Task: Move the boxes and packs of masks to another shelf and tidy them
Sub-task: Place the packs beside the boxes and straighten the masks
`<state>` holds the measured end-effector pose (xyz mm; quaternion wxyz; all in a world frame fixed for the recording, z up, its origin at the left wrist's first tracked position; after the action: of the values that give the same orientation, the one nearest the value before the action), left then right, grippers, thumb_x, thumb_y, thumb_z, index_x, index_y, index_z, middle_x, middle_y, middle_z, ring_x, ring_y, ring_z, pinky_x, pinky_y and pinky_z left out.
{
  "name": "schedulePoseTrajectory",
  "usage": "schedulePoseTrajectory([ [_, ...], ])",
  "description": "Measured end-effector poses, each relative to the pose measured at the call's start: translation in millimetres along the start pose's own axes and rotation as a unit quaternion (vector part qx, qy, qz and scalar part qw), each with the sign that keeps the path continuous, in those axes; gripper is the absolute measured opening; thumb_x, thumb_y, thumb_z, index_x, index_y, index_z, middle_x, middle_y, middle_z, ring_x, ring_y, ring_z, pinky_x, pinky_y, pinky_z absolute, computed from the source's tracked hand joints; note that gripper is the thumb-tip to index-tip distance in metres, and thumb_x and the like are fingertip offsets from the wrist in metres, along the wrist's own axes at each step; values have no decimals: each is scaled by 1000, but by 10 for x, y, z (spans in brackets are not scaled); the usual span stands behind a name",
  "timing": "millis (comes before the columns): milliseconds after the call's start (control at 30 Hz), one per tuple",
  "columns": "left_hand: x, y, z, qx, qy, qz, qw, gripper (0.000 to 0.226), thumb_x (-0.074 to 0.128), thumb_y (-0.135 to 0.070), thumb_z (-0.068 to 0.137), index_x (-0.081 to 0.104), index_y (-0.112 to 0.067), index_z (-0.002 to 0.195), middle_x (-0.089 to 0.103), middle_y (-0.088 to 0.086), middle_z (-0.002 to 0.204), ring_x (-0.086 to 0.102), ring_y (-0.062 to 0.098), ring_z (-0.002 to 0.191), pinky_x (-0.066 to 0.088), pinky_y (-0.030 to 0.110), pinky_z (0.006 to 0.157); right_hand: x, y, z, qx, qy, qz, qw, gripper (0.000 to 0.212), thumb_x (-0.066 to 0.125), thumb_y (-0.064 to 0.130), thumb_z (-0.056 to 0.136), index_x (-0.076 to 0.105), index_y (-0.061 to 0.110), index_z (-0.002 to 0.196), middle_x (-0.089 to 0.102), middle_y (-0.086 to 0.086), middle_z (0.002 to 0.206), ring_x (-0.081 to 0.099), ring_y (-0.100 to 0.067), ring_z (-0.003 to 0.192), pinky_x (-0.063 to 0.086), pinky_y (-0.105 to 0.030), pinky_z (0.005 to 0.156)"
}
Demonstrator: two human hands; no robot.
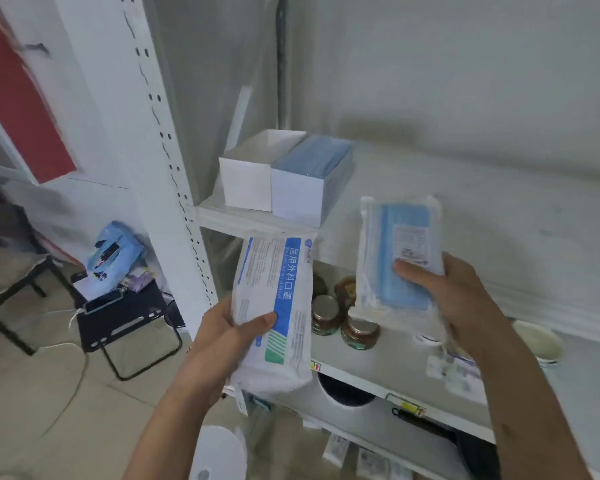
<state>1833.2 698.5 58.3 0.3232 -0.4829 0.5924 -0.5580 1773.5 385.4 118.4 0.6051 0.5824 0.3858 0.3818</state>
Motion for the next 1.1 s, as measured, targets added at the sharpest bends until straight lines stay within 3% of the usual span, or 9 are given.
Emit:
schedulePoseTrajectory([
  [233,143,-335,341,3,124,11,992,45,83,-22,80,70,-26,123,75,11,122,74,35,108,63,46,83,102,72,906,-34,-54,-89,994,33,87,23,75,70,22,103,77,11,94,75,-8,84,60,-21,66],
  [333,332,-472,450,4,153,22,988,40,80,-21,84,70,-26,123,75,11,122,73,35,109,61,51,88,166,62,1181,-34,-76,-140,987,30,73,35,87,66,23,113,73,1,110,72,-18,97,58,-38,87],
  [433,553,-586,529,26,145,48,988,30,75,-17,92,71,-23,121,77,6,119,74,30,108,58,51,93,175,94,1282,-22,-82,-189,978,47,48,56,94,59,19,122,66,0,120,66,-15,101,51,-32,78],
  [500,689,-613,557,48,115,84,989,26,71,-17,95,69,-25,120,79,-2,113,76,22,103,61,45,89,111,53,1252,-50,-87,-193,976,44,39,56,97,66,23,105,72,5,109,69,-13,95,53,-32,78],
  [667,1007,-615,538,71,107,120,984,24,67,-18,95,64,-32,115,79,-14,103,77,10,93,63,23,69,-86,-91,1166,-78,-119,-25,989,27,53,41,100,78,32,98,77,11,104,71,-8,103,54,-36,100],
  [800,1284,-792,758,90,75,131,984,25,59,-18,93,59,-35,111,77,-22,97,72,-6,85,55,11,56,-72,-50,1142,-52,-113,57,991,57,44,58,99,76,11,108,77,-7,107,72,-22,104,54,-40,98],
  [933,1613,-1006,1115,138,86,208,965,39,62,-11,93,52,-30,126,70,-10,126,66,9,114,58,19,79,-72,-16,1106,-39,-25,96,994,42,68,41,89,69,8,114,76,-15,107,73,-36,99,59,-44,80],
  [1033,1722,-1114,1342,195,19,282,939,50,64,-4,93,47,-24,136,62,1,136,58,20,126,51,6,65,-58,-29,1128,-33,-32,77,996,39,75,12,86,60,14,122,78,-8,100,75,-30,95,61,-41,78],
  [1100,1758,-1123,1412,242,-25,309,919,51,66,-5,93,46,-21,137,59,3,135,58,22,126,54,7,74,-106,-68,1176,-44,-65,59,995,41,77,11,85,57,18,120,79,-4,95,77,-23,88,62,-36,72],
])
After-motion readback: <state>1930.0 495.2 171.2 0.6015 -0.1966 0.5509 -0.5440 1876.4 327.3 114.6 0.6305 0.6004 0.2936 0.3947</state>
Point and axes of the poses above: each hand's wrist, its own z-axis towards the middle knuckle, its own x-axis out of the palm, y = z × x, the point moved 3 cm from there along z, towards the middle knuckle
